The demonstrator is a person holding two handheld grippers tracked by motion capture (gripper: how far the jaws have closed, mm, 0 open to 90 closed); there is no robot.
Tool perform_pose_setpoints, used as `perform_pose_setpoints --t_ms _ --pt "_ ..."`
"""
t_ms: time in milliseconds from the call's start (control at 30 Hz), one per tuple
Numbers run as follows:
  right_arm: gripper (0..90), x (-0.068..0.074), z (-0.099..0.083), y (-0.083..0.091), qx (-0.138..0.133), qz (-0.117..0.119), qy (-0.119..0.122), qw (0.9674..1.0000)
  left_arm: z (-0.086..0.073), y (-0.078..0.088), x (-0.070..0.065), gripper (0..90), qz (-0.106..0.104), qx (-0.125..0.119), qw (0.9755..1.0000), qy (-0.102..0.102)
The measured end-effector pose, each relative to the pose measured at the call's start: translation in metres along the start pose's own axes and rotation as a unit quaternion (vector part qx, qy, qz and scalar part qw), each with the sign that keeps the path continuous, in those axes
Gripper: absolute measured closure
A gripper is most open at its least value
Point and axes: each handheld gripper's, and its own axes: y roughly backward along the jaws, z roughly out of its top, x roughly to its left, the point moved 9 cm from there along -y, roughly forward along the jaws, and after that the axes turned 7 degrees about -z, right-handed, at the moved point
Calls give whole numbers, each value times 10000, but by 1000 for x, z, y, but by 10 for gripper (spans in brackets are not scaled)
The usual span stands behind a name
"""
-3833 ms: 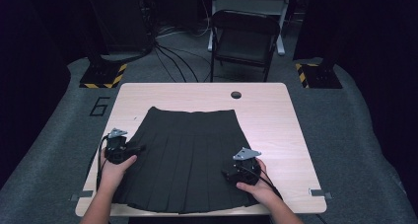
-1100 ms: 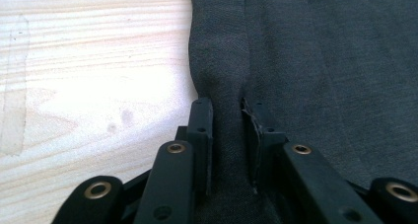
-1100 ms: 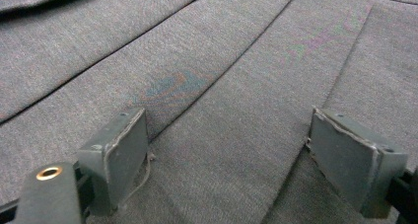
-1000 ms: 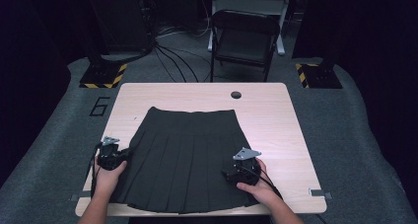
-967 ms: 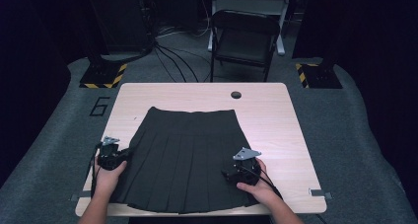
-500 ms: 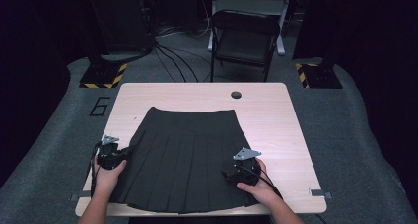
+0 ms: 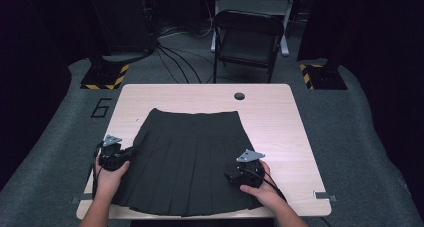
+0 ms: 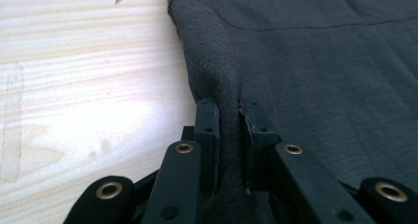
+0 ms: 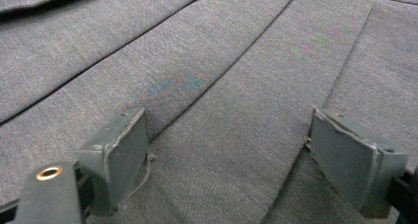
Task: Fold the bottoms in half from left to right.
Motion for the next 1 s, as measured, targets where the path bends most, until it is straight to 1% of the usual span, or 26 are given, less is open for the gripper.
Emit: perform_pose_setpoints --t_ms 33,67,100,200,233,267,400,467,500,633,667,733,800,867,900,967,1000 --pt "153 0 0 0 7 4 2 10000 1 1 -2 796 -28 37 10000 -20" --pt "153 0 0 0 4 2 1 10000 2 1 -3 796 -28 -16 10000 -30" --pt "153 0 0 0 3 2 2 10000 2 2 -5 796 -81 61 9999 -55" --pt "153 0 0 0 9 7 -4 10000 4 2 -8 796 -85 95 9999 -105" --pt "153 0 0 0 5 3 1 10000 5 2 -9 796 -57 45 9999 -99" --pt "153 0 0 0 -2 -3 19 10000 6 3 -10 797 -94 108 9999 -89" --pt "153 0 0 0 5 6 3 10000 10 4 -16 797 -115 78 9998 -112" --pt "153 0 0 0 -13 -1 26 10000 11 5 -19 797 -127 121 9997 -145" --pt "153 0 0 0 3 4 2 10000 13 5 -20 798 -108 72 9998 -167" --pt "152 0 0 0 -7 2 -2 10000 15 6 -28 799 -159 141 9993 -293" --pt "153 0 0 0 3 5 3 10000 16 6 -30 799 -148 96 9994 -304" --pt "153 0 0 0 3 4 2 10000 17 6 -32 801 -156 83 9993 -332" --pt "152 0 0 0 3 -4 15 10000 19 7 -38 802 -214 140 9988 -426" --pt "153 0 0 0 0 -3 12 10000 19 7 -41 802 -220 137 9986 -455" --pt "152 0 0 0 2 6 11 10000 21 7 -44 803 -224 124 9983 -519" --pt "153 0 0 0 1 -2 11 10000 22 6 -48 804 -212 92 9981 -571" --pt "152 0 0 0 0 4 8 10000 23 6 -49 804 -222 120 9979 -601"
